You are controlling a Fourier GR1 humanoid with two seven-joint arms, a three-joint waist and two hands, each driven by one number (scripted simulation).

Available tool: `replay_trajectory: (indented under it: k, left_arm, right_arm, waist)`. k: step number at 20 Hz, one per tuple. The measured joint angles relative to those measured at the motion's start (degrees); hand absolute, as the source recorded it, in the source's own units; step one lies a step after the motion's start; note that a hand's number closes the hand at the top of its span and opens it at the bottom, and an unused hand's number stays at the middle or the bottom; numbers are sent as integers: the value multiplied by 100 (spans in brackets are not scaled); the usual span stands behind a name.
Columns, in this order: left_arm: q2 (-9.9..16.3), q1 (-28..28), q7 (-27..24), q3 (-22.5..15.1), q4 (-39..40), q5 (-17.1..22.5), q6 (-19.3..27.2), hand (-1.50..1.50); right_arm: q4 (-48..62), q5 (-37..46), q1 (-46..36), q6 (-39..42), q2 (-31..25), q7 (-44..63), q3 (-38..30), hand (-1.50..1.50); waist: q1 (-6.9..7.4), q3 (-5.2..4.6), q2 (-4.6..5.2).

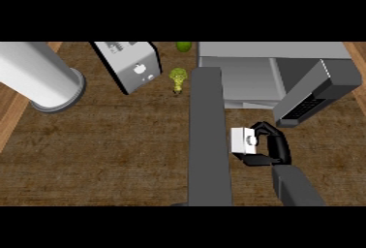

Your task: Pick up the milk, place it into the microwave and close the microwave

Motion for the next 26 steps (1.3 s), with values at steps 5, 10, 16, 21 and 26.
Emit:
replay_trajectory:
  k: [5,10,16,21,26]
  left_arm:
    - [-65,-83,50,0,173,-114,-152,-150]
    - [-1,-311,147,-21,176,-176,-9,-150]
    - [126,-543,135,12,481,-215,-123,-150]
    - [238,-875,171,-55,538,-312,1,-150]
    - [304,-1082,191,-123,626,-317,60,-150]
  right_arm:
    - [95,-46,-609,-218,-124,237,-75,150]
    - [407,-28,-1308,-359,-443,646,-145,150]
    - [759,9,-1847,-417,-795,1012,-205,150]
    - [926,127,-2227,-596,-1007,1309,-159,150]
    - [1004,340,-2422,-1241,-1225,1493,-48,150]
  waist:
    - [13,0,5]
    - [82,5,42]
    - [188,9,91]
    - [275,14,141]
    - [411,20,223]
